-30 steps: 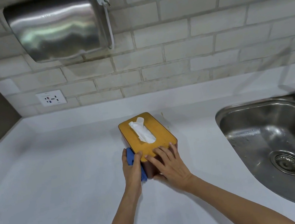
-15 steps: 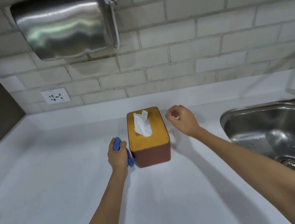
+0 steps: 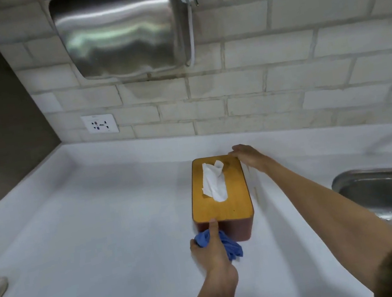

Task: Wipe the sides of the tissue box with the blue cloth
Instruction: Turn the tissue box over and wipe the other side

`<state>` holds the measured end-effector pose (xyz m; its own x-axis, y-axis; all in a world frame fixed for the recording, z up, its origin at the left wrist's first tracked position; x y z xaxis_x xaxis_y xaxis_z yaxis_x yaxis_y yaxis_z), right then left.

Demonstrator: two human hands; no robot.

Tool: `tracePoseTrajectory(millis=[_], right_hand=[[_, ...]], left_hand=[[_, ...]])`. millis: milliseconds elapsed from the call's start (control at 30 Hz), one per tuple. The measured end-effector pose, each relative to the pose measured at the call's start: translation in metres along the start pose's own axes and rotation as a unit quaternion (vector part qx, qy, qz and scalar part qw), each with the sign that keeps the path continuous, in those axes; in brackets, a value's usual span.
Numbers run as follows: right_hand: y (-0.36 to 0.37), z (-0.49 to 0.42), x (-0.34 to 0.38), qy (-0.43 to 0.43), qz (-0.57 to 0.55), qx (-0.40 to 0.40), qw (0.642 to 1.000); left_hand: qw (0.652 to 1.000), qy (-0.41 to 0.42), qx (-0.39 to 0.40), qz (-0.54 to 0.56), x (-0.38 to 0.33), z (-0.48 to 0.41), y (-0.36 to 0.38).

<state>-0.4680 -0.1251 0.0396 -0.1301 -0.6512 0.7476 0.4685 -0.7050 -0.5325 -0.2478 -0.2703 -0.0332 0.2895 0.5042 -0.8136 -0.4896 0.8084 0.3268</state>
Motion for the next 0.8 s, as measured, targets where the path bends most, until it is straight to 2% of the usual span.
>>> tracePoseTrajectory(millis=[200,400,600,800], right_hand=[[-0.002,-0.012,-0.006,-0.017,-0.043,0.008,0.999],[-0.018,0.017,-0.046,-0.014,-0.143,-0.03,0.989],[0.002,0.077,-0.068,-0.058,-0.232,-0.034,0.97],[0.04,0.118,-0.089,-0.076,-0.3,-0.033,0.95]], left_hand=[[0.999,-0.01,-0.028,-0.044,-0.002,-0.02,-0.001],[0.997,0.019,-0.022,-0.07,-0.035,-0.049,-0.016],[0.991,0.06,0.02,-0.121,-0.074,-0.075,-0.027],[0.973,0.096,0.134,-0.164,-0.088,-0.076,-0.031]])
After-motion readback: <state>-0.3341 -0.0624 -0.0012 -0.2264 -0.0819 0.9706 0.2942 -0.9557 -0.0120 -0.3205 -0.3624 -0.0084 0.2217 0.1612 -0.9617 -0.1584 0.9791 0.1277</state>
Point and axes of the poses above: each hand's wrist, its own z-axis away from the middle knuckle, its own y-axis out of the palm, x = y × z, the point moved 8 cm from there along -z, towards the middle knuckle, and after that the axes turned 13 degrees about x, right-handed, at the moved point
